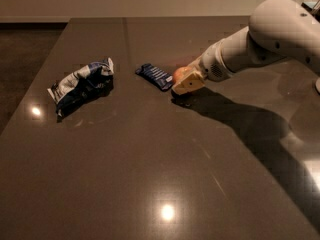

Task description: Move apple near rxbar blueberry

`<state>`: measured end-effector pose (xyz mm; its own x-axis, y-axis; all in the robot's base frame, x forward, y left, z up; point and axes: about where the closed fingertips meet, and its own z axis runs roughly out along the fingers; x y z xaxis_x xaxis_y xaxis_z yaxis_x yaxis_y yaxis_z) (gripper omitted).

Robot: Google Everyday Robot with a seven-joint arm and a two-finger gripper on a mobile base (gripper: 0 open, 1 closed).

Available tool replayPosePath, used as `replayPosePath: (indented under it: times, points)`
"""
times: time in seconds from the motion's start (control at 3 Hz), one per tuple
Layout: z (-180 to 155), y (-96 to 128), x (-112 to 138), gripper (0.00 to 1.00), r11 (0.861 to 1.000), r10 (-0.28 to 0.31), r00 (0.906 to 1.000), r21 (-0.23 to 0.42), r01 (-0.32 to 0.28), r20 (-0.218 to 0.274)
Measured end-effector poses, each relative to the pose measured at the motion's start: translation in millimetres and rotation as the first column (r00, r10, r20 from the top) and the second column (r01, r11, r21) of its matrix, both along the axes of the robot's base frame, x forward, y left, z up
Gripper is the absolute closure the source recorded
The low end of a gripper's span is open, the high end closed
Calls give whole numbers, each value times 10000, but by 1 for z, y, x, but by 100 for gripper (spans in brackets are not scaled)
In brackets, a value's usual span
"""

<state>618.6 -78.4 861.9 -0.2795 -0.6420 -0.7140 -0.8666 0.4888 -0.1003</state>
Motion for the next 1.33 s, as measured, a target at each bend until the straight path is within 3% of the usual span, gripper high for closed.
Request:
replayPosePath:
  times: [0.67, 1.0, 1.33]
  points:
    - [-1, 4, -1, 7, 10000, 80, 10000, -6, -80, -20]
    - [-1, 5, -1, 0, 9999, 100, 9999, -6, -100, -28]
    - [-1, 6, -1, 0, 9999, 102, 9999, -7, -102, -28]
